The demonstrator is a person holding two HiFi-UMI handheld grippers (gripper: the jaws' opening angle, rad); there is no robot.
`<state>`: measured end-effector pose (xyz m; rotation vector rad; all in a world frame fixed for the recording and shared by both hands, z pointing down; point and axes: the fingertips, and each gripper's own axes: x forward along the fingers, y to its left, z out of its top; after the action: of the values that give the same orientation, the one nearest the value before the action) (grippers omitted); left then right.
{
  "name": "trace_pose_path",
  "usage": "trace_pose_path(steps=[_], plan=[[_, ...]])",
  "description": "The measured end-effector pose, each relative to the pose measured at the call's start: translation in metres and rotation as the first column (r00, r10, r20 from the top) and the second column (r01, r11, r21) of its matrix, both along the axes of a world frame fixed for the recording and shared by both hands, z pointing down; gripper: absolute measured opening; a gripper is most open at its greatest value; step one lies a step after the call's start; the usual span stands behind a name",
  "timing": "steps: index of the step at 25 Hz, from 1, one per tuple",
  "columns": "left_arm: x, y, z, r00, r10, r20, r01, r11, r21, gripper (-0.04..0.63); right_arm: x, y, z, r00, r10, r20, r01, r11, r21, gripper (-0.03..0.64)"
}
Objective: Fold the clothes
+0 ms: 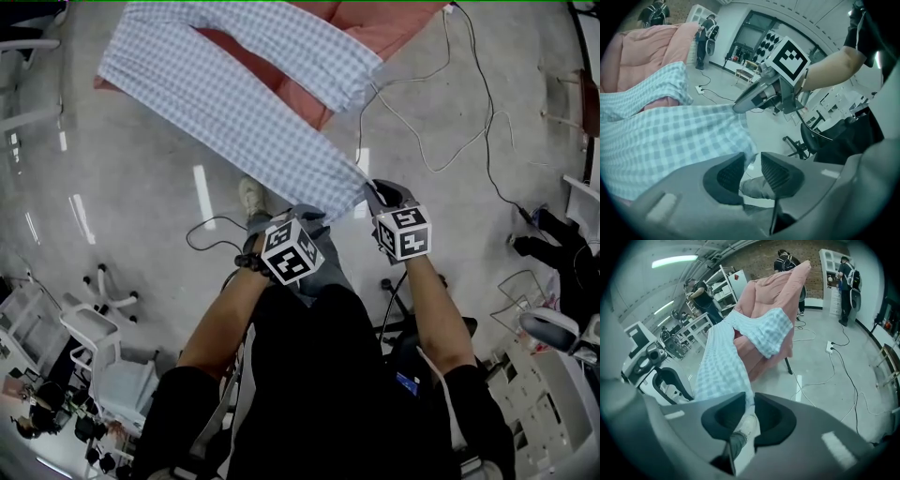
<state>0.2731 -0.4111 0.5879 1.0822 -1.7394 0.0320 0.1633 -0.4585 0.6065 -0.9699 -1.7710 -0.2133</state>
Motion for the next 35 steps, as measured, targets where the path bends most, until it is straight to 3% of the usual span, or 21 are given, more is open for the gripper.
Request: trace_pose_path(steps=[2, 5, 14, 21, 29, 35], plan=[[-0.003, 0.007, 0.000, 1.000, -0.021, 0.015, 0.021, 1.000, -0.010, 0.174, -0.001, 0.008, 0.000, 1.000, -0.016, 0.000, 0.016, 1.000, -0.012, 0.121], [-0.006, 0.020, -0.002, 0.998, -0.054, 0.044, 0.056, 0.998, -0.037, 0.254, -0.002, 0.015, -0.003, 0.999, -0.038, 0.004, 0.038, 0.999, -0.019, 0.159], [-0.026, 0.059, -0.017, 0.993, -0.090, 0.079, 0.097, 0.992, -0.081, 0.249, -0.020, 0.026, -0.023, 0.999, -0.001, 0.054, 0.003, 0.999, -0.035, 0.172], [-0.062, 0.071, -0.027, 0.995, -0.038, 0.087, 0.048, 0.991, -0.123, 0.238, -0.043, 0.022, -0.042, 0.993, 0.065, 0.094, -0.056, 0.994, -0.092, 0.166], [-0.134, 0.119, -0.035, 0.991, -0.030, 0.132, 0.048, 0.989, -0.138, 0.225, -0.072, 0.018, -0.036, 0.977, 0.151, 0.148, -0.139, 0.986, -0.087, 0.155], [-0.210, 0.190, -0.034, 0.982, 0.045, 0.185, -0.004, 0.977, -0.215, 0.214, -0.118, 0.020, -0.036, 0.960, 0.146, 0.239, -0.146, 0.989, -0.021, 0.149]])
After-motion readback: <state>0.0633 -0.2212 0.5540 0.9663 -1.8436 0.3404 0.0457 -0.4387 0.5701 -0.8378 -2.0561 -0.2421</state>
